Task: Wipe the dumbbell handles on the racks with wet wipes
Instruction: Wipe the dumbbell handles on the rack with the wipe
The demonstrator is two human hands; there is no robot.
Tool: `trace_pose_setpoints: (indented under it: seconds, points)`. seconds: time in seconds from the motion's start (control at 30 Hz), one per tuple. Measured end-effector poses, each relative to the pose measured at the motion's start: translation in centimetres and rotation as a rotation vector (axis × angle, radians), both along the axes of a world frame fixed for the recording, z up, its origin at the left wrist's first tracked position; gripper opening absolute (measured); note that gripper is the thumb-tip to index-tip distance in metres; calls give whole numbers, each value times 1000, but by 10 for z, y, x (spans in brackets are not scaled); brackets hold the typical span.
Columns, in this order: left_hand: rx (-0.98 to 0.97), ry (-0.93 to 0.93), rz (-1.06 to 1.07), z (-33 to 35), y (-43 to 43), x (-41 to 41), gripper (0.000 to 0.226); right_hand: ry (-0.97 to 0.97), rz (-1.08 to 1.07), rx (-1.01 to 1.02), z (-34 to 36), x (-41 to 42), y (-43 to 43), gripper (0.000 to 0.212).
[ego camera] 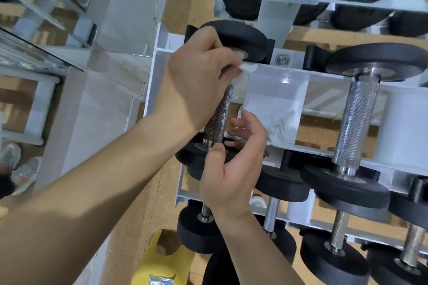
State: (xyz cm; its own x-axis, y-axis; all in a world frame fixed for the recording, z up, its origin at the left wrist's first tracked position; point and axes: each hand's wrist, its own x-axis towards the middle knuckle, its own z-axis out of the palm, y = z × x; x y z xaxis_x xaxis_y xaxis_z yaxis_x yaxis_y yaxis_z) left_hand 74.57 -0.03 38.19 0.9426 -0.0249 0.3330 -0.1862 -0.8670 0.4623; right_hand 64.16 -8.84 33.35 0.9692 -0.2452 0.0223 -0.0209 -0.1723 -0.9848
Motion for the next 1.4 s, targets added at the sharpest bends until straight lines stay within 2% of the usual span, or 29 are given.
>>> trace_pose_setpoints:
  seconds: [0.07, 0.2, 0.27, 0.33, 0.4, 0.5, 0.63, 0.73, 0.8, 0.87, 0.9, 0.93, 0.97, 1.03, 1.23, 1.4]
  points:
    - [34, 89, -64, 5, 5, -13, 10, -2, -1, 2, 0, 0, 0, 59]
    - [117, 487, -289, 20, 17, -43, 4, -9, -25, 8, -1, 0, 1, 59]
    - [110, 587, -349, 25, 22, -47, 3, -13, -41, 14, -1, -1, 1, 61]
    - [140, 559, -390, 25, 22, -45, 4, -29, -47, 9, -2, -1, 1, 62]
    - [242, 431, -408, 22, 15, -42, 10, -52, -49, 24, -4, -2, 1, 63]
    - [363, 264, -405, 14, 3, -26, 5, -68, -79, 48, -5, -3, 2, 64]
    - [486, 142, -267, 14, -13, 9, 17, -65, -97, 65, -3, -3, 6, 67]
    - [547, 168, -202, 14, -19, 14, 21, -66, -99, 57, -5, -3, 7, 66]
    - [552, 194, -208, 19, -20, 9, 15, -71, -93, 54, -5, -2, 7, 66]
    - [545, 414, -249, 24, -15, -3, 3, -80, -87, 57, -5, -2, 6, 65]
    - [541, 544, -290, 25, -9, -13, 10, -81, -85, 58, -5, -2, 5, 64]
    - [487, 628, -341, 29, -1, -23, 13, -79, -85, 57, -6, -1, 5, 63]
    - [361, 620, -383, 30, 7, -33, 10, -77, -84, 54, -6, -1, 4, 63]
    - [171, 493, -364, 25, 21, -46, 5, -81, -83, 45, -6, -1, 4, 62]
    - [-134, 143, -83, -7, 20, -29, 9, -86, -104, 50, -8, -2, 5, 61]
    - [-456, 91, 223, -10, 9, 1, 8, -83, -127, 53, -5, -1, 8, 56]
